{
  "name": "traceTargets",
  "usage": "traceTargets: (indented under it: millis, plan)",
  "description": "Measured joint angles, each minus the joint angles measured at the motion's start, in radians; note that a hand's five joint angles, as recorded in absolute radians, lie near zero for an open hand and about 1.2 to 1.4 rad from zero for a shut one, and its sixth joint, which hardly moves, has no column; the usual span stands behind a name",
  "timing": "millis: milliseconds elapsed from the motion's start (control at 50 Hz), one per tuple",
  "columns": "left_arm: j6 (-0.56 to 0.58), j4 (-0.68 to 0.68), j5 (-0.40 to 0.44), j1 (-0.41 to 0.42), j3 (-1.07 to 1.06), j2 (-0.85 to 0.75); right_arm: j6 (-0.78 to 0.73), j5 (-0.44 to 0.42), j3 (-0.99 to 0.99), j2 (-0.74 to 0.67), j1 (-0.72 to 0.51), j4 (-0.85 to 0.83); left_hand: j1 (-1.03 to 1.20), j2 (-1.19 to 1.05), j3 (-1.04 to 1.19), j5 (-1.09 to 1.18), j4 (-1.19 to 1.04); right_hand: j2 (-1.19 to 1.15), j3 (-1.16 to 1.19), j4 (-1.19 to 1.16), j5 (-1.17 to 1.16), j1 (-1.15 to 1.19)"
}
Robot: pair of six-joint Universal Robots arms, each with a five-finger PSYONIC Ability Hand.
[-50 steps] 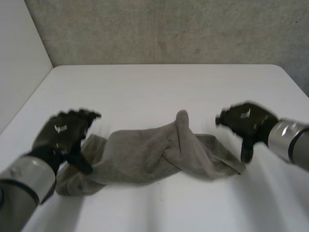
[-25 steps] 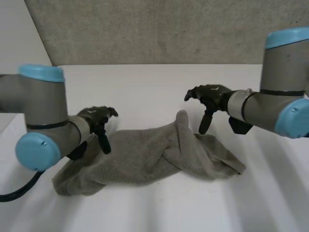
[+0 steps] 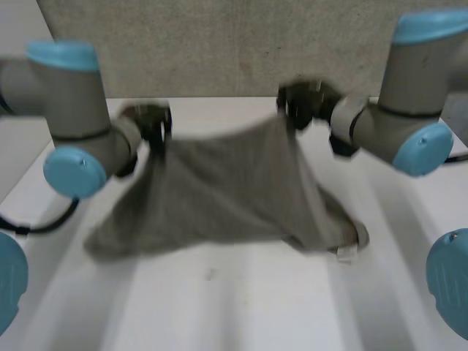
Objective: Fold the towel.
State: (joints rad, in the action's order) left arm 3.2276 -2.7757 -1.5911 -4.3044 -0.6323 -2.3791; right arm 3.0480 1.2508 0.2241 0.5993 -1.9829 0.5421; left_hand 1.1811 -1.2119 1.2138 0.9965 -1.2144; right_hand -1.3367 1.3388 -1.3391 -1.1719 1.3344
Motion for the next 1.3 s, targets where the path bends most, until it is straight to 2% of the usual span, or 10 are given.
traceTargets:
  millis: [120,240,340,420,580,780,980,1060,1220,1300]
  plan:
    - [-0.053,-0.223,-0.083,0.017,0.154,0.098,0.011,0.061,-0.108,0.108,-0.002,-0.235,0.006,-0.002,0.002,0.000,-0.003,0.000,0.000,0.000,0.000,0.000]
    - [-0.153,-0.413,-0.172,0.019,0.052,0.233,-0.013,0.094,0.013,0.246,0.004,-0.371,0.015,-0.004,0.003,0.024,-0.003,0.000,0.000,0.000,0.000,0.000]
    - [-0.183,-0.452,-0.194,0.018,-0.166,0.309,-0.104,0.029,0.196,0.302,0.001,-0.352,0.018,-0.005,0.003,0.027,-0.003,0.000,0.000,0.000,0.000,0.000]
    - [-0.187,-0.472,-0.194,0.016,-0.439,0.346,-0.291,-0.037,0.449,0.330,-0.007,-0.285,0.018,-0.005,0.003,0.029,-0.004,0.000,0.000,0.000,-0.001,0.000]
    - [-0.178,-0.522,-0.187,0.017,-0.800,0.304,-0.600,-0.048,0.801,0.263,-0.030,-0.174,0.018,-0.005,0.004,0.029,-0.004,0.000,0.000,0.000,-0.002,0.000]
    - [-0.145,-0.543,-0.186,0.018,-0.978,0.232,-0.627,-0.007,0.982,0.204,-0.034,-0.217,0.018,-0.005,0.004,0.029,-0.004,-0.001,0.000,0.000,-0.011,0.000]
    - [-0.100,-0.534,-0.185,0.019,-1.110,0.369,-0.547,-0.004,1.134,0.375,-0.019,-0.301,0.010,0.031,-0.033,0.023,0.033,-0.002,0.000,0.000,-0.012,0.000]
    - [-0.095,-0.534,-0.185,0.025,-1.177,0.433,-0.544,-0.002,1.221,0.450,-0.017,-0.302,-0.155,0.188,-0.189,-0.136,0.183,-0.002,0.000,0.000,-0.012,0.000]
    - [-0.089,-0.533,-0.185,0.069,-1.324,0.533,-0.603,-0.004,1.430,0.552,-0.018,-0.259,-0.715,0.755,-0.756,-0.711,0.750,0.011,-0.013,0.014,0.015,-0.004]
    - [-0.059,-0.530,-0.185,0.089,-1.365,0.577,-0.648,-0.008,1.510,0.593,-0.014,-0.252,-0.790,0.828,-0.829,-0.791,0.830,0.570,-0.578,0.565,0.589,-0.570]
